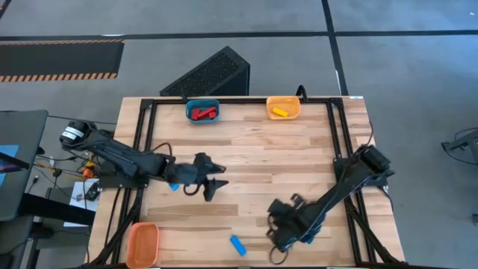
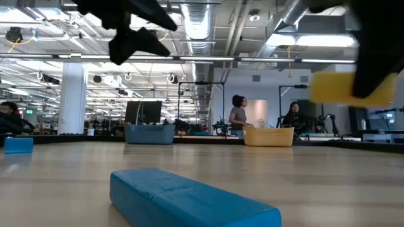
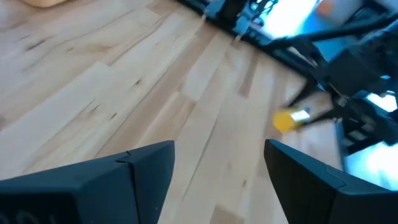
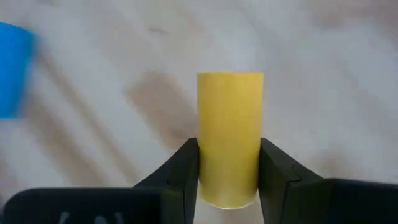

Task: Sort & place blocks by color
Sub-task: Put the yellow block into the yellow bin

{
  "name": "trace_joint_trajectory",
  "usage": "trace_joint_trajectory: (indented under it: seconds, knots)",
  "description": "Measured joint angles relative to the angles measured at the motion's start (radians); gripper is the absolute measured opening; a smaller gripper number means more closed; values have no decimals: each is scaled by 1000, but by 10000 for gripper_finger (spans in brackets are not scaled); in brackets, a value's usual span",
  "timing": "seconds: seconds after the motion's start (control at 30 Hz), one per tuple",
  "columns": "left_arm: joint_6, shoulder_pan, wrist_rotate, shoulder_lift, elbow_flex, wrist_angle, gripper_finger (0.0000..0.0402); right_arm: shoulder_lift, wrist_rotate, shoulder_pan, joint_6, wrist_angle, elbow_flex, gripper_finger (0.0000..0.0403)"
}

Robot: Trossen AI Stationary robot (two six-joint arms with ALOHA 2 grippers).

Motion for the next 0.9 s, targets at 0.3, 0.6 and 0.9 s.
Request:
trace_joint_trajectory:
  seconds: [0.3,0.6,0.9]
  knots:
    - [5,150,259,62,-1,254,238,-167,191,9,21,-290,0,115]
    - [5,173,249,206,5,663,238,-244,269,20,-4,-391,1,116]
    - [10,200,160,253,77,753,238,-257,279,20,-57,-422,16,117]
